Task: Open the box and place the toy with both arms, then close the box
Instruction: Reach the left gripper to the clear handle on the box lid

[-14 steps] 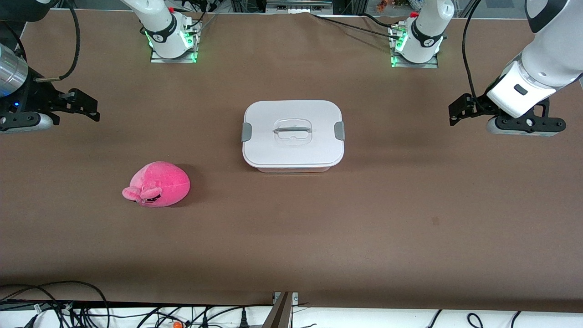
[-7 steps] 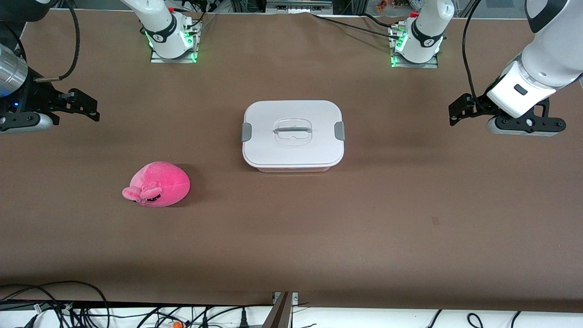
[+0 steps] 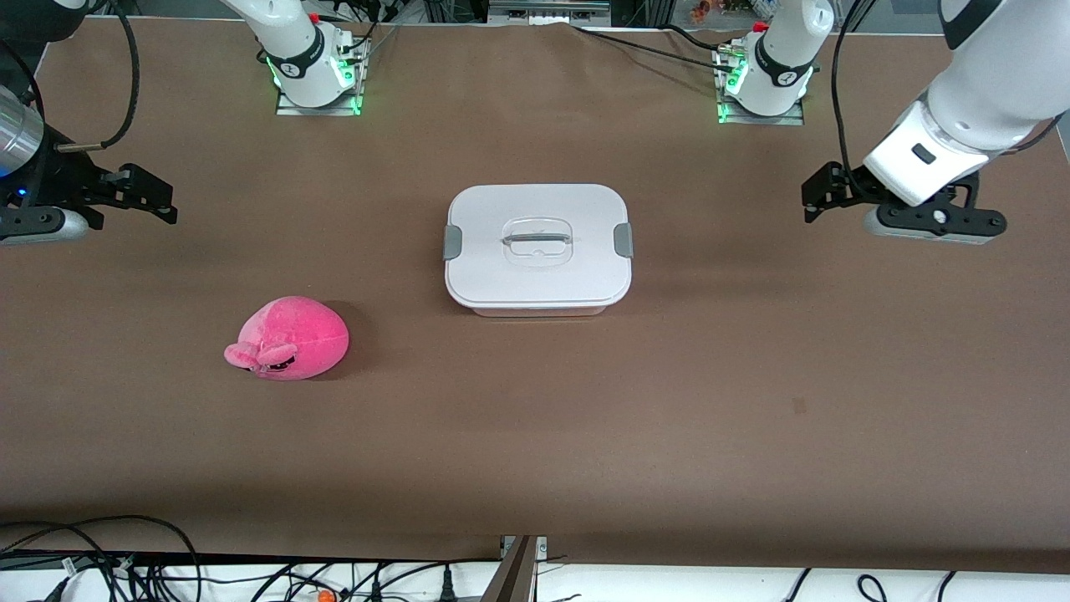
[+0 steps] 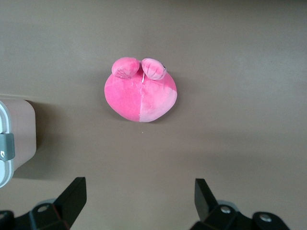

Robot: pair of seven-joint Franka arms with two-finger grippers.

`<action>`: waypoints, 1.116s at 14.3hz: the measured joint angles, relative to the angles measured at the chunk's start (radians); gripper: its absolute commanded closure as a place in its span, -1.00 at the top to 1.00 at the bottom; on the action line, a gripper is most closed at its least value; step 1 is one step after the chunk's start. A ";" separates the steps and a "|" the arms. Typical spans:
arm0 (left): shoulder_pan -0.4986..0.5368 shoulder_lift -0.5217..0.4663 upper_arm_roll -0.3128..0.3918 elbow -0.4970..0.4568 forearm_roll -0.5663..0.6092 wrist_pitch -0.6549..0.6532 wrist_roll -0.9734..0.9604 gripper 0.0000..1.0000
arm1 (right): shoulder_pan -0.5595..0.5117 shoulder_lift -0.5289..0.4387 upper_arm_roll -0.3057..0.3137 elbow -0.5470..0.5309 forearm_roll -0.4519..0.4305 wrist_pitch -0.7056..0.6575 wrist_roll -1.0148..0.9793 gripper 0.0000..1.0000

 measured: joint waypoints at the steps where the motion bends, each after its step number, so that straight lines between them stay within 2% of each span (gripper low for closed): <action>1: -0.006 0.000 -0.002 0.000 -0.008 -0.010 0.000 1.00 | 0.000 0.000 0.000 0.000 0.000 0.000 0.000 1.00; 4: -0.014 0.000 -0.022 0.001 -0.083 -0.059 0.000 1.00 | 0.000 0.000 -0.004 0.000 0.000 0.000 0.000 1.00; 7: -0.024 0.002 -0.108 0.001 -0.112 -0.115 0.000 1.00 | 0.000 0.001 -0.007 0.000 0.000 0.000 0.000 1.00; 10: -0.036 0.023 -0.193 0.002 -0.113 -0.118 0.007 1.00 | 0.000 0.002 -0.008 0.000 0.000 0.000 0.000 1.00; 13: -0.064 0.091 -0.242 0.022 -0.114 -0.067 0.153 1.00 | 0.000 0.003 -0.009 0.000 0.000 0.000 0.000 1.00; 16: -0.122 0.166 -0.252 0.037 -0.113 0.020 0.267 1.00 | 0.000 0.003 -0.010 0.000 0.000 0.000 0.000 1.00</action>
